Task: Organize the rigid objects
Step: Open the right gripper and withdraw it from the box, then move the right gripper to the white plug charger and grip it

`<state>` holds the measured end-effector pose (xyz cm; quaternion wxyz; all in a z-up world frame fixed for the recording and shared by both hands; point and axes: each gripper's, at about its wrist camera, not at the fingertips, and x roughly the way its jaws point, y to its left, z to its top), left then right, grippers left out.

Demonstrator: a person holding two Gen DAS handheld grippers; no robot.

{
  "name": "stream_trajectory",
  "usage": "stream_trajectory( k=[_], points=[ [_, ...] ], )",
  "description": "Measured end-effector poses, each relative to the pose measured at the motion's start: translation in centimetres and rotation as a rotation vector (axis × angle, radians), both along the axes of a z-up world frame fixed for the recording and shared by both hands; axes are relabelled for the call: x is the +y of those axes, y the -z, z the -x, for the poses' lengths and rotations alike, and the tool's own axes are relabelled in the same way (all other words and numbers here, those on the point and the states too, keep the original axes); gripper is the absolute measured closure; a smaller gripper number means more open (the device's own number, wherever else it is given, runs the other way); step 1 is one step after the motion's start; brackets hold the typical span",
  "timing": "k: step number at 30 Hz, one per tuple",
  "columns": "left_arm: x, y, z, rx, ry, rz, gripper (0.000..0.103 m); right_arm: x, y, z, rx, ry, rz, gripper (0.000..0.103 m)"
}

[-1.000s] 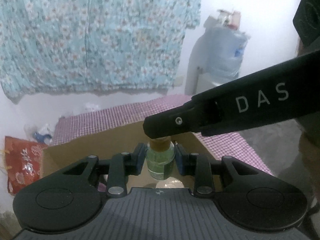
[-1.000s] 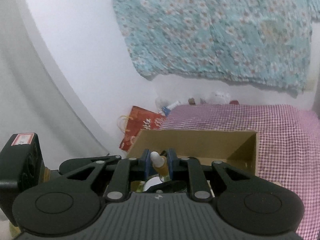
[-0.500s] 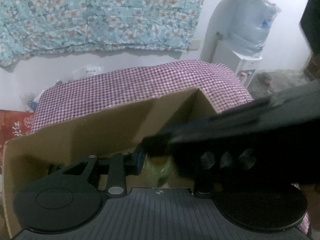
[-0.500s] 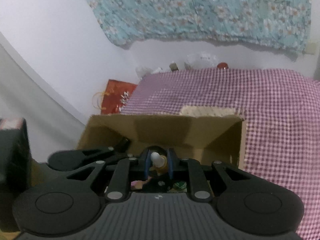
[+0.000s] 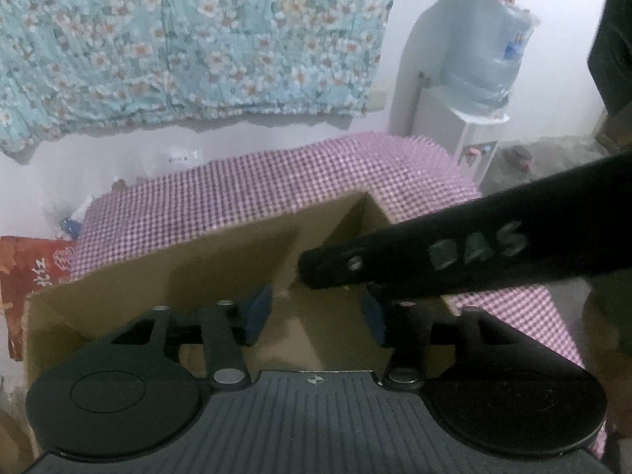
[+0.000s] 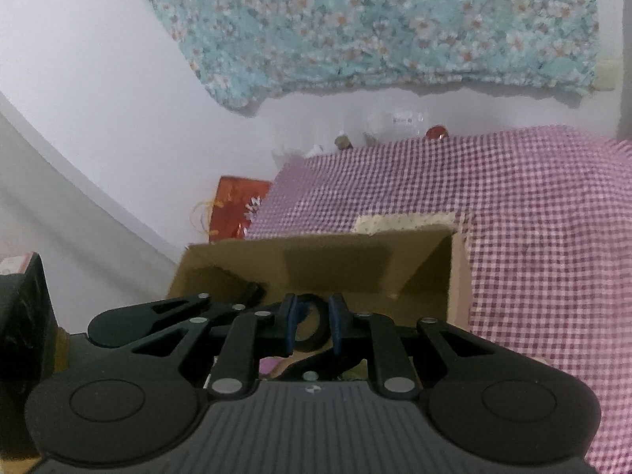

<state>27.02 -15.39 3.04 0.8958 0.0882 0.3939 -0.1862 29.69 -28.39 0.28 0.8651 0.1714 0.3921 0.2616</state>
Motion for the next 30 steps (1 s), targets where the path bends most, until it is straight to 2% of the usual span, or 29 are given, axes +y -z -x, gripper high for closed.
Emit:
stream_trajectory(
  k=[1, 3, 7, 11, 16, 20, 21, 26, 30],
  points=[
    [0.1, -0.6, 0.5, -0.014, 0.003, 0.003, 0.044, -0.3, -0.5, 0.5, -0.009, 0.005, -0.010, 0.083],
    [0.5, -1.6, 1.5, -0.033, 0.004, 0.005, 0.030, -1.1, -1.6, 1.9, -0.033, 0.018, -0.039, 0.083],
    [1.3, -3.3, 3.8, -0.061, 0.012, 0.019, 0.018, -2.9, -3.5, 5.8, -0.081, 0.045, -0.098, 0.083],
    [2.6, -4.8, 7.0, -0.077, 0.017, 0.056, 0.005, -4.4, -3.9, 10.6, -0.119, 0.084, -0.141, 0.082],
    [4.7, -5.1, 11.3, -0.089, 0.031, 0.095, 0.001, -5.0, -1.6, 16.7, -0.112, 0.163, -0.170, 0.080],
    [6.4, -3.8, 13.9, -0.067, 0.015, 0.074, 0.001, -4.4, 1.6, 20.8, -0.070, 0.234, -0.165, 0.063],
    [6.9, -3.4, 14.5, -0.055, 0.008, 0.065, 0.001, -4.2, 2.5, 21.5, -0.046, 0.243, -0.173, 0.063],
    [8.9, -0.5, 16.5, 0.022, -0.032, 0.063, 0.001, -2.8, 6.5, 23.0, 0.090, 0.251, -0.201, 0.063],
    [10.2, 1.6, 17.4, 0.085, -0.075, 0.085, 0.001, -1.6, 7.2, 23.3, 0.120, 0.247, -0.170, 0.063]
  ],
)
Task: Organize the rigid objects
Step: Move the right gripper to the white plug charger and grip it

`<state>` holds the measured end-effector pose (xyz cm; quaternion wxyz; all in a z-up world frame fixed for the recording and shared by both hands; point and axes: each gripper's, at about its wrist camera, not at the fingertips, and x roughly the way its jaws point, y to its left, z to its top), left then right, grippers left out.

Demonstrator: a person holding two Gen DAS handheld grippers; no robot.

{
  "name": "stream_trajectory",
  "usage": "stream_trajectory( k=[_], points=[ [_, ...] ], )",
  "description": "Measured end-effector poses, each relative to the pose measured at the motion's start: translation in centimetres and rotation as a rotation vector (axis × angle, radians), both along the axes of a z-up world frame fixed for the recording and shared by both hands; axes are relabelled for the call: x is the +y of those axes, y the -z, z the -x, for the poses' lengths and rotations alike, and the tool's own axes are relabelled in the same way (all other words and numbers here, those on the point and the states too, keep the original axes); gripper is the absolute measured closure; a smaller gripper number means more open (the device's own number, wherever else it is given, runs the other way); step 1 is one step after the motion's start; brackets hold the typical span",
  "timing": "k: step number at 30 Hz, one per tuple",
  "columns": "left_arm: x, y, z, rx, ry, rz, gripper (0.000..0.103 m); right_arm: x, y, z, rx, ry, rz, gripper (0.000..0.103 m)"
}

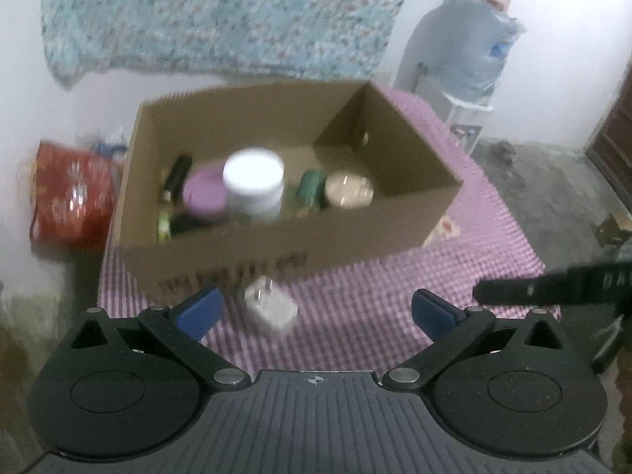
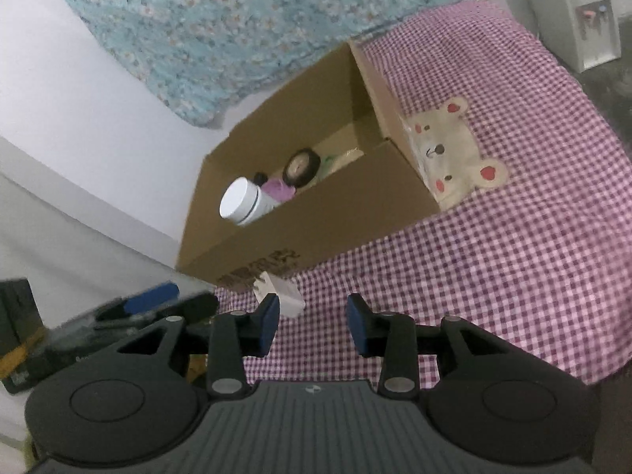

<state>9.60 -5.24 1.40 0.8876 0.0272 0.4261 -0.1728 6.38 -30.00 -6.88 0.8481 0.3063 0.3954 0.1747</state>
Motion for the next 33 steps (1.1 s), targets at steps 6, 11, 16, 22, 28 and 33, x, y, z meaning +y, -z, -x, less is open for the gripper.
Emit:
stream_trajectory(
  k=[6, 11, 16, 22, 28, 33],
  points=[
    [0.8, 2.3, 0.9, 0.029, -0.007, -0.014, 0.001, 2.0, -0.5, -1.4, 0.000, -0.028, 0.028, 0.052],
    [1.2, 3.8, 0.7, 0.047, -0.015, -0.018, 0.001, 3.3, 0.1, -2.5, 0.031, -0.042, 0.025, 0.051],
    [1.7, 5.0, 0.0, 0.059, -0.036, -0.029, 0.001, 4.3, 1.1, -3.9, 0.069, -0.074, 0.015, 0.051],
    [2.2, 6.3, -1.3, 0.058, -0.062, -0.012, 0.006, 6.1, 2.1, -6.3, 0.087, -0.120, 0.007, 0.051],
    [2.0, 7.4, -2.8, 0.056, -0.062, 0.005, 0.026, 7.9, 3.0, -9.3, 0.108, -0.156, -0.026, 0.051],
    [1.7, 8.2, -3.8, 0.074, -0.055, 0.020, 0.042, 9.1, 4.4, -11.5, 0.149, -0.174, -0.055, 0.056]
  ],
)
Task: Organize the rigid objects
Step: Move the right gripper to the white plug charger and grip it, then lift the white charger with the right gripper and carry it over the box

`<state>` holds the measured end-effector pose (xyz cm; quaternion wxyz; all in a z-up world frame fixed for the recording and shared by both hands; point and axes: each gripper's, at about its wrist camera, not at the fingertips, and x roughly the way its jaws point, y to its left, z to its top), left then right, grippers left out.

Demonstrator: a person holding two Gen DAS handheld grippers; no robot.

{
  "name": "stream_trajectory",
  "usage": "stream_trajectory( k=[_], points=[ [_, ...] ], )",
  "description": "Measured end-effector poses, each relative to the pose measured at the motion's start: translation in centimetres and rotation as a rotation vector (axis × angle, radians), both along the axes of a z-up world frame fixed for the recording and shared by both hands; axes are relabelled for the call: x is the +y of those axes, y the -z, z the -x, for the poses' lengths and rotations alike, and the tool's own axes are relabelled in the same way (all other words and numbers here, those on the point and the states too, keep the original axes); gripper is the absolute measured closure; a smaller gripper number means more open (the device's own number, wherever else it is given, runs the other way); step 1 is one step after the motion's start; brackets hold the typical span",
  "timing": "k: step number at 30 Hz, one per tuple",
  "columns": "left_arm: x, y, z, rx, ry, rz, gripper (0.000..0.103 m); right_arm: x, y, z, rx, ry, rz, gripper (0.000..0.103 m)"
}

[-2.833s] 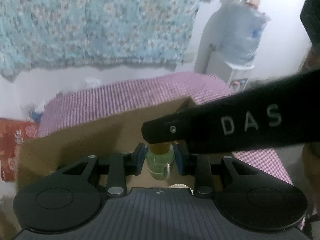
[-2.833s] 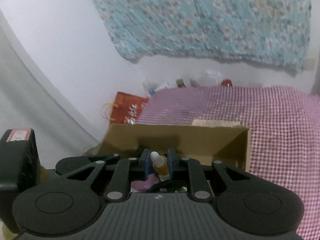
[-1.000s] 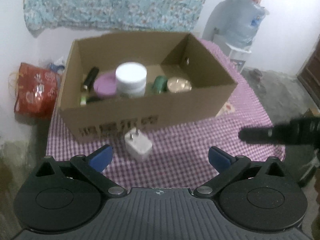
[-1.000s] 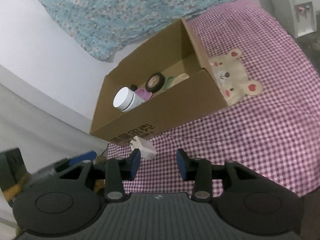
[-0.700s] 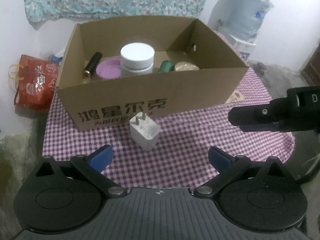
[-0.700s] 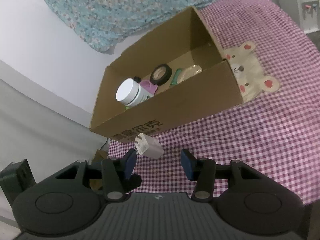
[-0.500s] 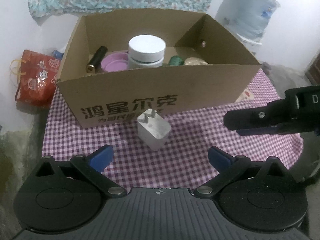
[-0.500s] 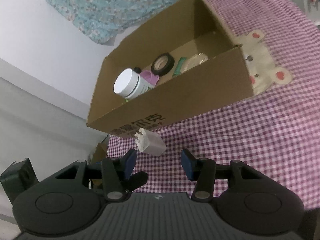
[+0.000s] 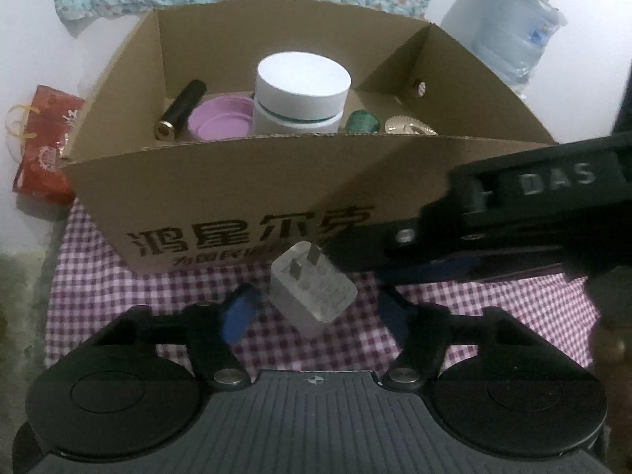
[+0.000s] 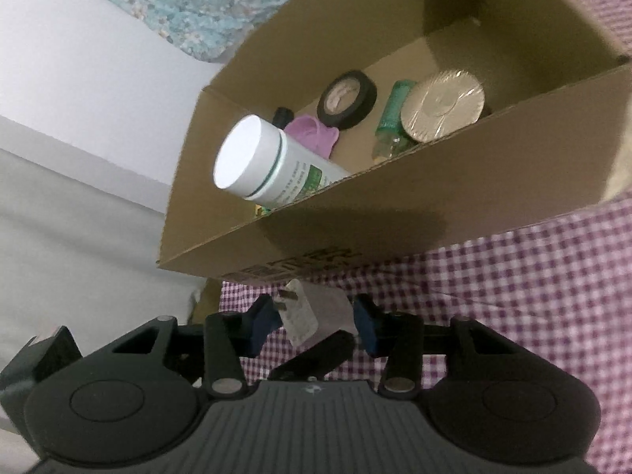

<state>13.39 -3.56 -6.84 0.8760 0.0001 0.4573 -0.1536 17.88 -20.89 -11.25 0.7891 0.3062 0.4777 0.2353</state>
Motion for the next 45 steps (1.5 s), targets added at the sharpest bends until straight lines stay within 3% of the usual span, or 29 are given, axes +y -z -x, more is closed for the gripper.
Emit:
stream_trajectory(
  k=[5, 12, 22, 30, 37, 45],
  points=[
    [-0.2, 0.5, -0.5, 0.005, 0.001, -0.007, 0.056, 0.4, 0.8, -0.9, 0.024, -0.006, -0.033, 0.060],
    [-1.2, 0.5, 0.2, -0.010, 0.081, 0.013, 0.063, -0.3, 0.5, -0.2, 0.029, -0.003, -0.030, 0.061],
    [-3.7, 0.3, 2.4, -0.028, 0.205, 0.036, 0.064, -3.9, 0.2, 2.5, 0.064, 0.070, -0.055, 0.061],
    [-2.8, 0.2, 1.9, -0.017, 0.194, 0.016, 0.061, -5.4, 0.1, 2.9, 0.086, 0.128, -0.090, 0.060],
    [-3.5, 0.9, 1.6, 0.008, 0.210, -0.007, 0.061, -5.1, 0.7, 3.0, 0.114, 0.114, -0.093, 0.059],
    [-3.5, 1.4, 1.6, -0.016, 0.195, -0.019, 0.075, -4.8, 1.0, 2.7, 0.116, 0.099, -0.096, 0.057]
  ],
)
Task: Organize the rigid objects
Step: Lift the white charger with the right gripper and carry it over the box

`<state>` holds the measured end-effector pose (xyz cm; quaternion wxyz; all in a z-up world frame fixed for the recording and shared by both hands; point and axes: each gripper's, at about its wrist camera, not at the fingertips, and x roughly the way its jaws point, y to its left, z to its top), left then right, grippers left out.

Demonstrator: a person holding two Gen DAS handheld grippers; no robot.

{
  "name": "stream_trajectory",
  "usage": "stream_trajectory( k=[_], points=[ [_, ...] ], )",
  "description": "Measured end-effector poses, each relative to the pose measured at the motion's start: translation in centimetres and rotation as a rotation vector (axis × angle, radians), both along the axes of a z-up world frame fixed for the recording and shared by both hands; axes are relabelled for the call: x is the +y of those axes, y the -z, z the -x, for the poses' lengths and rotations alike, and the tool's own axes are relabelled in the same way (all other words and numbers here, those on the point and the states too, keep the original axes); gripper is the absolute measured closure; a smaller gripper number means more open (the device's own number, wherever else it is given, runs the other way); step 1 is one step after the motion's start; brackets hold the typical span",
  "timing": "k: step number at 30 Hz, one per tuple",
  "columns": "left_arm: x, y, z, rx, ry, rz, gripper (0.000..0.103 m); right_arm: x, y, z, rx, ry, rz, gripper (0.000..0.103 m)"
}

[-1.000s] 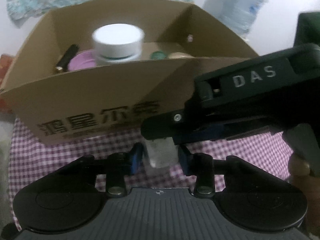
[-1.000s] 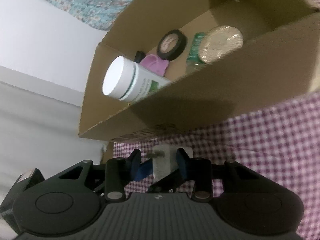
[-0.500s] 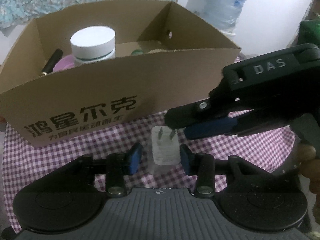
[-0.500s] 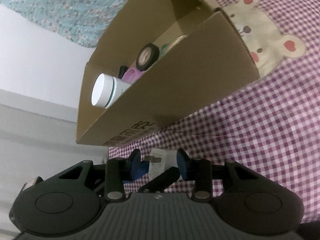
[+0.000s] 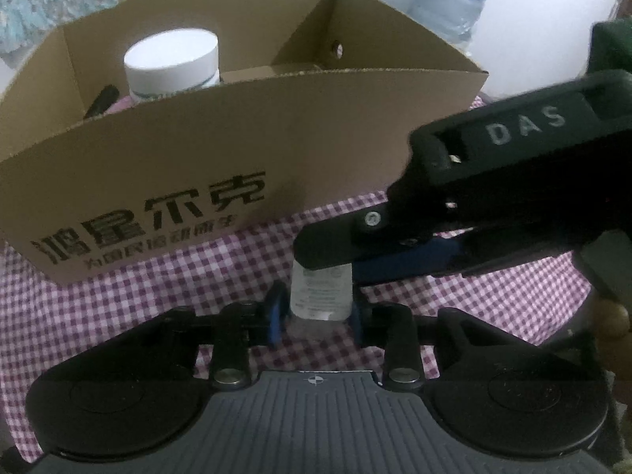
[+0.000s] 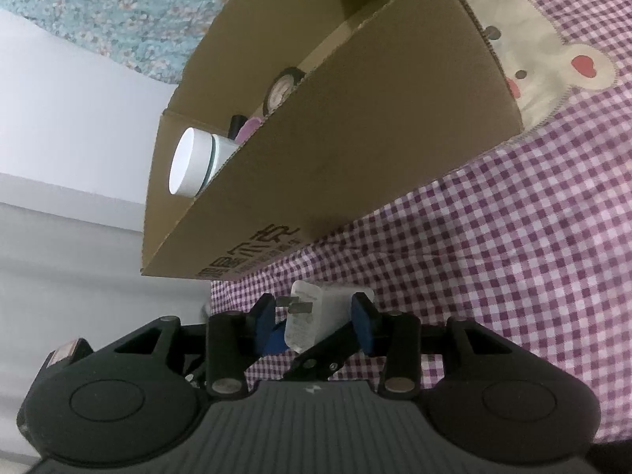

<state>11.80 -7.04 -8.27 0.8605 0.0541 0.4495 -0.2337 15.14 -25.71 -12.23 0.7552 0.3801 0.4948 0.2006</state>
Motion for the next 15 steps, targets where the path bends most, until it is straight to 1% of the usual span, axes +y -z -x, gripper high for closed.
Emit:
stream_trajectory(
  k=[4, 8, 12, 15],
  points=[
    [0.3, -0.5, 0.2, -0.013, 0.000, 0.013, 0.077, 0.4, -0.6, 0.0, -0.016, -0.006, 0.014, 0.057],
    [0.5, -1.8, 0.7, -0.042, 0.001, 0.014, 0.077, 0.6, -1.7, 0.4, -0.045, -0.013, 0.011, 0.057],
    [0.8, -4.4, 1.6, -0.089, 0.006, 0.024, 0.077, 0.3, -3.9, 1.2, -0.089, -0.020, 0.014, 0.057],
    [0.9, -7.2, 1.7, -0.148, 0.010, 0.037, 0.077, 0.3, -6.8, 1.8, -0.163, -0.029, 0.025, 0.057]
  ],
)
